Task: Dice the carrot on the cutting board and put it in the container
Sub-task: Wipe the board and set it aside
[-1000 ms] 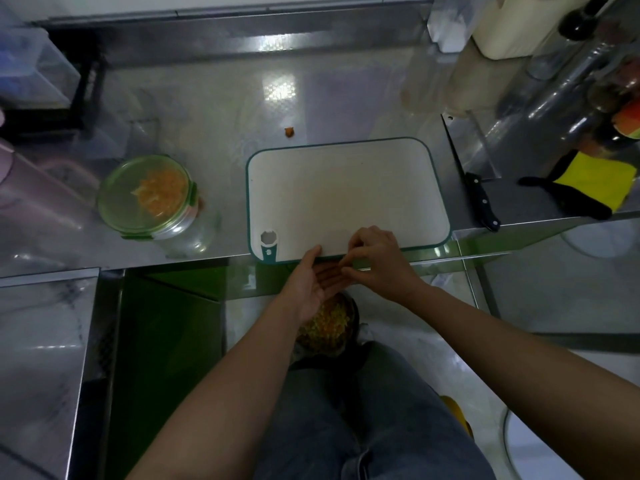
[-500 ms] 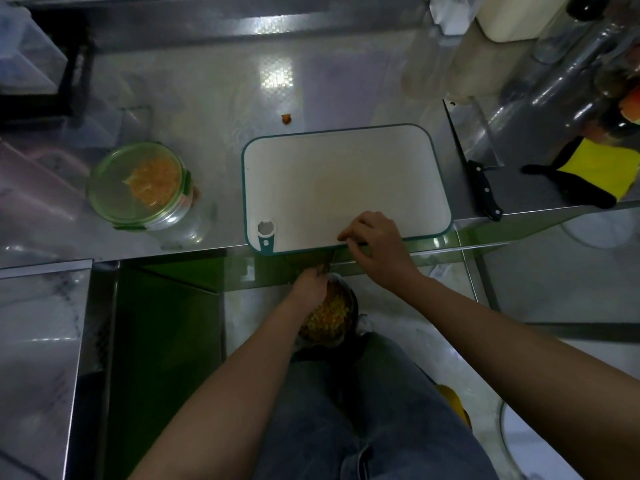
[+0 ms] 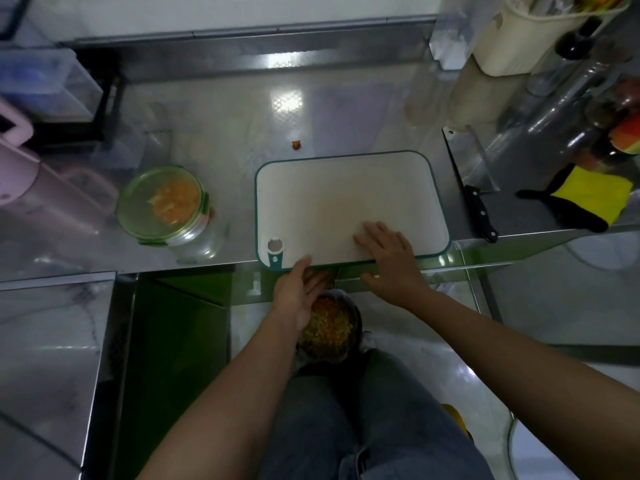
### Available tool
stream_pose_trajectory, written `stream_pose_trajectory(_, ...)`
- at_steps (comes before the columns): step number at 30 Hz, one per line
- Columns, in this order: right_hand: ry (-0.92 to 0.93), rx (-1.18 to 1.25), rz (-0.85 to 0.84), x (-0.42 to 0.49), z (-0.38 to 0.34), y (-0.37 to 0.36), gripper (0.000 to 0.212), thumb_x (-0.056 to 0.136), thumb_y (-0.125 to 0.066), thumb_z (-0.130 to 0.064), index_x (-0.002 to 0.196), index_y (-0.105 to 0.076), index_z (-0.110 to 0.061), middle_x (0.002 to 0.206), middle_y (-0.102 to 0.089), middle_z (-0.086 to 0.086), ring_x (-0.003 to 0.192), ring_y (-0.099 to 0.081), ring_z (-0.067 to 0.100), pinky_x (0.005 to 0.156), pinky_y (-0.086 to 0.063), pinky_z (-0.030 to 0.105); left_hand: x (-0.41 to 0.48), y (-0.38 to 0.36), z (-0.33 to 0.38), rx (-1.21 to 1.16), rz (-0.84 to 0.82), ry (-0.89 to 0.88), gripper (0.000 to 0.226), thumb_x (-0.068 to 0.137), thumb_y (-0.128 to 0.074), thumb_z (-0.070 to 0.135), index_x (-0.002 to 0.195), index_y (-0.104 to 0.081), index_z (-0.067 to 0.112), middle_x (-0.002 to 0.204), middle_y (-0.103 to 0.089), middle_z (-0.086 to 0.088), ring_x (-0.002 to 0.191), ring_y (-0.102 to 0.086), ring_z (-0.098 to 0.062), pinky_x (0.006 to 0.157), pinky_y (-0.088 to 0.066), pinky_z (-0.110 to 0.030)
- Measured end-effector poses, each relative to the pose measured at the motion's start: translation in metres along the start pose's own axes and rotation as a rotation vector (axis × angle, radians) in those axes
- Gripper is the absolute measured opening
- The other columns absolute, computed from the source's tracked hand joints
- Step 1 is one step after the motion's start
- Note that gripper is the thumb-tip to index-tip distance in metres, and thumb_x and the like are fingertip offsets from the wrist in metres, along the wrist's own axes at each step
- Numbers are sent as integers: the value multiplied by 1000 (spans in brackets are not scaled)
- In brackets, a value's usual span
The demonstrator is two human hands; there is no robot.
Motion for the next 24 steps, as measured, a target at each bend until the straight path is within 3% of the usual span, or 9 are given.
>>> stream_pose_trajectory(1, -8, -57, -49, -1, 2, 0, 74, 79, -58, -26, 148, -30, -23, 159, -15, 2, 147, -8, 22, 117, -6, 42, -1, -2, 4, -64, 1, 0, 24, 97, -53, 21, 117, -53, 9, 112, -63, -12, 95, -63, -23, 83, -50, -33)
stream_pose_trajectory(3, -7, -120, -50, 1, 2, 3, 78, 80, -61, -18, 149, -26, -24, 159, -13, 0, 147, -7, 20, 116, -7, 39, -2, -6, 9, -107, 0, 6, 32, 98, -51, 24, 126, -47, 9, 120, -58, -14, 95, -62, -25, 84, -49, -35)
stream_pose_trajectory(7, -2, -131, 66, 5, 0, 17, 67, 76, -64, -15, 140, -43, -19, 147, -37, 7, 135, -33, 26, 105, -27, 40, -3, -10, 13, -128, 20, -30, 34, 98, -52, 20, 129, -45, 9, 119, -59, -12, 91, -64, -25, 80, -50, -36)
stream_pose_trajectory(10, 83, -108, 156, 7, 1, 27, 55, 70, -73, -14, 123, -60, -11, 121, -57, 13, 111, -53, 35, 88, -42, 43, -6, -16, 20, -174, 29, -85, 32, 97, -53, 12, 128, -48, 8, 110, -61, -10, 94, -62, -26, 86, -50, -39)
stream_pose_trajectory(14, 175, -61, 264, 7, -5, 45, 35, 74, -75, -27, 103, -69, -10, 96, -62, 8, 89, -59, 29, 72, -46, 37, -10, -25, 36, -260, 64, -119, 30, 95, -54, 7, 126, -51, 7, 119, -59, -14, 112, -56, -30, 84, -52, -40)
stream_pose_trajectory(16, 80, 9, 339, 6, -7, 53, 38, 81, -60, -43, 103, -69, -13, 100, -61, 7, 92, -57, 26, 76, -44, 37, -11, -27, 44, -281, 70, -146, 29, 96, -53, 6, 124, -52, 9, 121, -58, -13, 113, -55, -29, 77, -54, -37)
stream_pose_trajectory(19, -305, 83, 441, 8, 4, 62, 52, 85, -54, -47, 123, -58, -12, 125, -53, 15, 114, -49, 33, 93, -40, 47, -15, -28, 55, -219, 72, -191, 27, 97, -52, 8, 124, -53, 9, 112, -62, -10, 103, -59, -26, 76, -55, -36)
stream_pose_trajectory(21, -553, 206, 377, 6, 12, 69, 64, 88, -61, -42, 137, -41, -6, 138, -40, 22, 126, -39, 38, 102, -33, 49, -16, -26, 62, -158, 89, -232, 22, 97, -53, 10, 118, -54, 11, 106, -62, -7, 99, -60, -24, 87, -53, -39)
stream_pose_trajectory(24, -706, 593, 302, 5, 15, 83, 75, 91, -61, -36, 143, -25, 5, 148, -29, 23, 135, -33, 35, 108, -30, 42, -15, -21, 72, -88, 118, -303, 18, 96, -54, 12, 114, -54, 14, 107, -63, -6, 99, -60, -23, 88, -52, -36)
Point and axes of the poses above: each hand's wrist, its own x-axis towards the middle knuckle, its own y-axis out of the back of the hand, z = x × y, the point moved 1 cm from there along x, towards the middle knuckle
